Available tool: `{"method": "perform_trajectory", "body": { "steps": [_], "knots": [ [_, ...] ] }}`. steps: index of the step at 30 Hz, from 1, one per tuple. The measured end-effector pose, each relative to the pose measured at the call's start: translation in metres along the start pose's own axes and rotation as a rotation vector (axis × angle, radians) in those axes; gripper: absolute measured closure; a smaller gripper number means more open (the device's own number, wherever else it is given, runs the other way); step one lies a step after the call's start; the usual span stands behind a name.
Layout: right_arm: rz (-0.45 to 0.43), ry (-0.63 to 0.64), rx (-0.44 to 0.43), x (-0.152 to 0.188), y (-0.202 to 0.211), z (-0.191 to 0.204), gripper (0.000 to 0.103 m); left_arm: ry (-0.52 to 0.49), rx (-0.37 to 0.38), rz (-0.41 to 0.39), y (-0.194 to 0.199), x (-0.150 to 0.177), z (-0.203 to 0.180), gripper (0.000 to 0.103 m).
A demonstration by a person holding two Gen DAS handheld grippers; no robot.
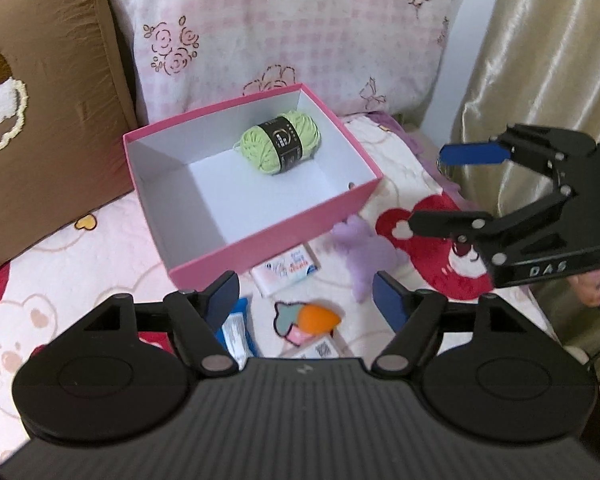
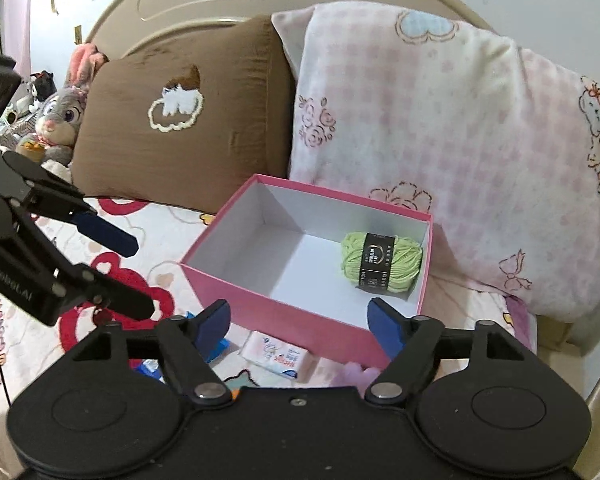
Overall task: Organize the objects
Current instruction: 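Withdraw the left tool from the box toward the dental-floss box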
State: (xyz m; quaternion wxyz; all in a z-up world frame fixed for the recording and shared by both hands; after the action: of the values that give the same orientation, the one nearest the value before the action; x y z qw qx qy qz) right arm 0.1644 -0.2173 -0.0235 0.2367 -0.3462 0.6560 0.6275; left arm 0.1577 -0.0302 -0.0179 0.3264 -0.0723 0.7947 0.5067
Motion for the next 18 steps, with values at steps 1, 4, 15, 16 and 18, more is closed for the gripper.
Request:
{"method": "perform_trajectory", "body": {
  "steps": [1, 4, 15, 16, 18],
  "knots": [
    [-0.031, 0.013, -0.003, -0.002, 0.004, 0.002, 0.018, 0.002, -0.001, -0.003, 0.004, 0.003, -0.001, 0.029],
    [-0.058, 0.049, -0.015, -0.002, 0.019, 0.008, 0.016, 0.006, -0.010, 0.029, 0.012, 0.010, -0.003, 0.029],
    [-0.059, 0.088, -0.034, 0.020, 0.053, 0.020, 0.007, 0.058, -0.018, -0.009, 0.028, 0.028, -0.003, 0.011],
    [-0.062, 0.090, -0.043, 0.024, 0.054, 0.022, 0.006, 0.065, -0.028, -0.013, 0.028, 0.031, -0.002, 0.007],
    [-0.059, 0.092, -0.066, 0.033, 0.055, 0.028, 0.005, 0.079, -0.036, -0.024, 0.027, 0.034, 0.000, 0.007]
  ]
}}
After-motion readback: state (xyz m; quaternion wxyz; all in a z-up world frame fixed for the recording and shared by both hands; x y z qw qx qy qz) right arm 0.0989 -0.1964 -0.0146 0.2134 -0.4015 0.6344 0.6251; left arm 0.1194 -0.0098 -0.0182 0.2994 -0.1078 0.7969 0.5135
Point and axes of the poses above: each gripper's, at about its wrist camera, not at the fingertips, and y roughly against the way its jaws point, z to its left, x to its underside, the point moved 9 cm from there along -y, roughly the way its jaws point, and after that the axes turned 8 degrees about x, right-handed, at the moved point
